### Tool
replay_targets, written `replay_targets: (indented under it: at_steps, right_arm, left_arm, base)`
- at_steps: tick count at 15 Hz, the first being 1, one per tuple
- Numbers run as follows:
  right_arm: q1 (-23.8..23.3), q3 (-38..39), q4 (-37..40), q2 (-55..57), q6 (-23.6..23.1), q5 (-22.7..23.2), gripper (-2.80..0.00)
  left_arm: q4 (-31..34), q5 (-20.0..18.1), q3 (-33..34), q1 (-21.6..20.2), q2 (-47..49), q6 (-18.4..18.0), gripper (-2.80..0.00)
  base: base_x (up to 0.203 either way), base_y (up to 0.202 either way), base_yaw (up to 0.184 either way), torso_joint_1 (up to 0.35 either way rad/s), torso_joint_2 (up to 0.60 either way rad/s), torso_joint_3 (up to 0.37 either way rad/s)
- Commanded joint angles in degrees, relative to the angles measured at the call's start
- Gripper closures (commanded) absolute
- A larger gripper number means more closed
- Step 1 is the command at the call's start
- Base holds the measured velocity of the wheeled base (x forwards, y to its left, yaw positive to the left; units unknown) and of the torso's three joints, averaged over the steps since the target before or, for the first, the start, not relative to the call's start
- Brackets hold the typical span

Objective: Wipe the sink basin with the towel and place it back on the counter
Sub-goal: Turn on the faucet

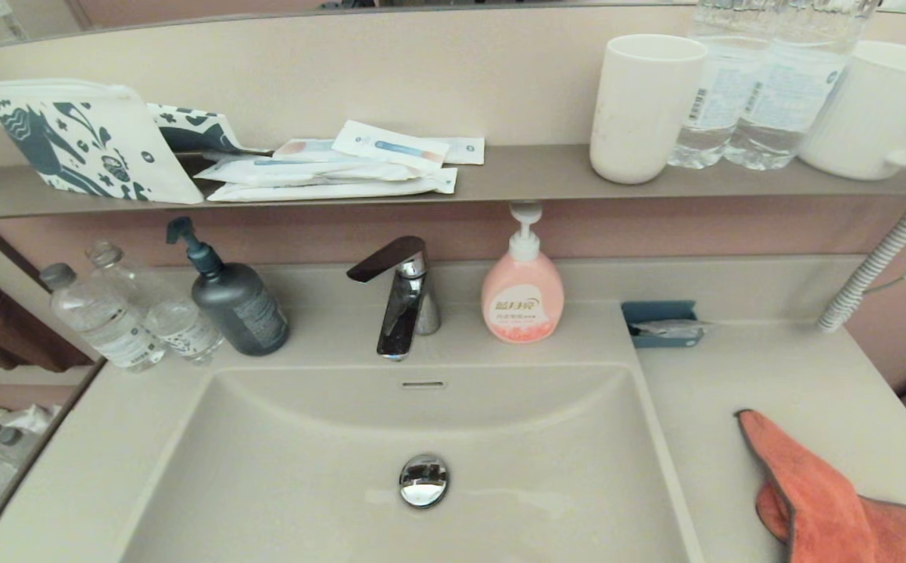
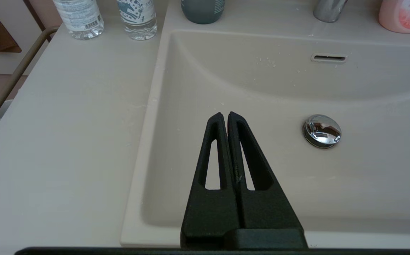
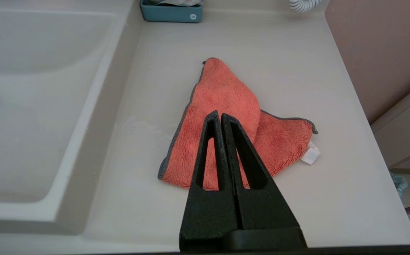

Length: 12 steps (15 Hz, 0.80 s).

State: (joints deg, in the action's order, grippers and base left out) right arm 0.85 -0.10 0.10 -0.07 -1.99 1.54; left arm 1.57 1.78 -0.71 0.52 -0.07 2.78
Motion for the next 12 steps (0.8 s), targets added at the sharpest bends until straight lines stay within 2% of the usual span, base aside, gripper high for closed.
replay_targets:
  at_steps: [1,12]
  right_arm:
    - [0.03,0.01,-0.01,0.07,-0.03,0.05,0.0]
    - [0.0,0.01,-0.01,0.07,-0.03,0.05,0.0]
  left_arm:
    - [0.01,0.06,0.0,0.0,0.07,0.03,0.0]
    - [0.01,0.06,0.0,0.0,0.07,0.03,0.0]
  base:
    - [0.0,0.0,0.0,0.0,0.0,0.0]
    - [0.0,0.0,0.0,0.0,0.0,0.0]
